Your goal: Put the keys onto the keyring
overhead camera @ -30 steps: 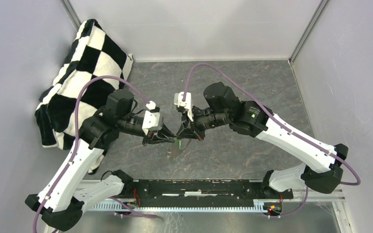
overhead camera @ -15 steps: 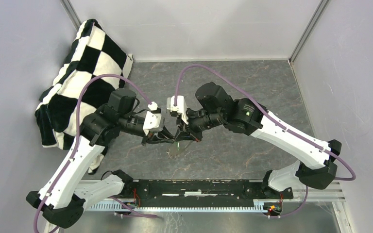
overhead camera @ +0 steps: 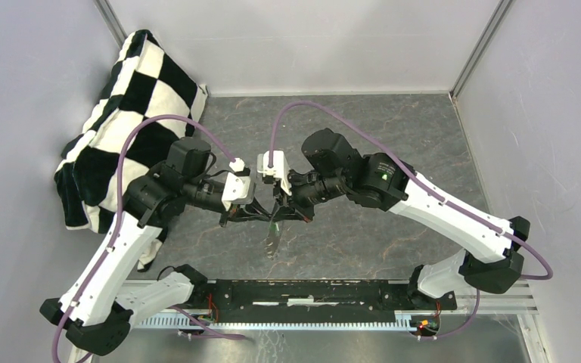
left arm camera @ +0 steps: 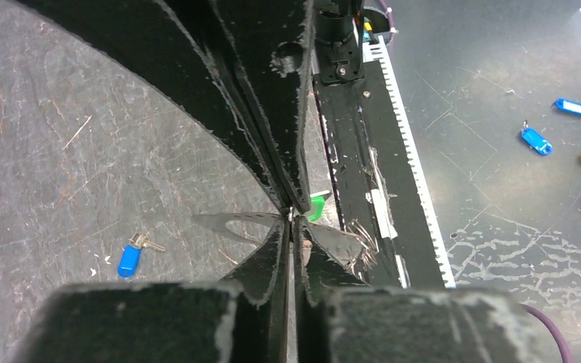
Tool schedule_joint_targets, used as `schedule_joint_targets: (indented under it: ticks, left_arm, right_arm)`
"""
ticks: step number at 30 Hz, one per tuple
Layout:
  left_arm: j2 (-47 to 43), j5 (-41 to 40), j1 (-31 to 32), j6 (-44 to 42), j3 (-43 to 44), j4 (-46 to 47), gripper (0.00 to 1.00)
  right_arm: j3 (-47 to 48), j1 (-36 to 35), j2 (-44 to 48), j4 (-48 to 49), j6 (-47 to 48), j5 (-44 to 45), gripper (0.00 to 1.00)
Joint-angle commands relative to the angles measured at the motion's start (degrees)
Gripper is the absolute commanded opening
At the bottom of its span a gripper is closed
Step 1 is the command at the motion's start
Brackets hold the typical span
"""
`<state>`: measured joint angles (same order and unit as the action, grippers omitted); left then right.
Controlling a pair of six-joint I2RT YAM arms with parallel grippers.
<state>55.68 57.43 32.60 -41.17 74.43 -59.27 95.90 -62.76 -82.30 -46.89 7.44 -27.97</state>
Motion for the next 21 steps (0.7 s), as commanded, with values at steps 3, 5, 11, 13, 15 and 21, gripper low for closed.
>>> schedule_joint_targets:
  ticks: [3, 5, 11, 13, 15, 21]
  left_arm:
    - [0.81, 1.91, -0.08, -0.7, 1.27, 0.22, 0.02]
    - [0.8, 2.34, -0.08, -0.49, 0.97, 0.62, 0.02]
    - [-8.58, -2.83, -0.15, 21.23, -8.69, 26.87, 0.02]
    - [-13.18, -6.2, -0.14, 28.66, -12.98, 38.54, 0.02]
    - [-16.48, -8.92, -0.13, 33.19, -16.1, 46.93, 0.02]
    - [-16.76, -10.48, -0.15, 37.8, -16.23, 52.95, 0.02]
  right_arm:
    - [3.13, -0.77, 0.2, 3.96, -1.09, 0.91, 0.06]
    - [1.67, -0.61, 1.91, 7.18, -2.21, 3.18, 0.19]
    - [-13.05, 4.68, 14.73, 25.03, -9.51, 8.92, 0.56]
    - [-19.32, 6.61, 19.54, 30.7, -11.32, 11.25, 0.58]
    - [-25.71, 7.26, 24.03, 36.21, -12.08, 13.78, 0.58]
    - [-36.16, 7.31, 29.61, 46.44, -10.26, 12.06, 0.6]
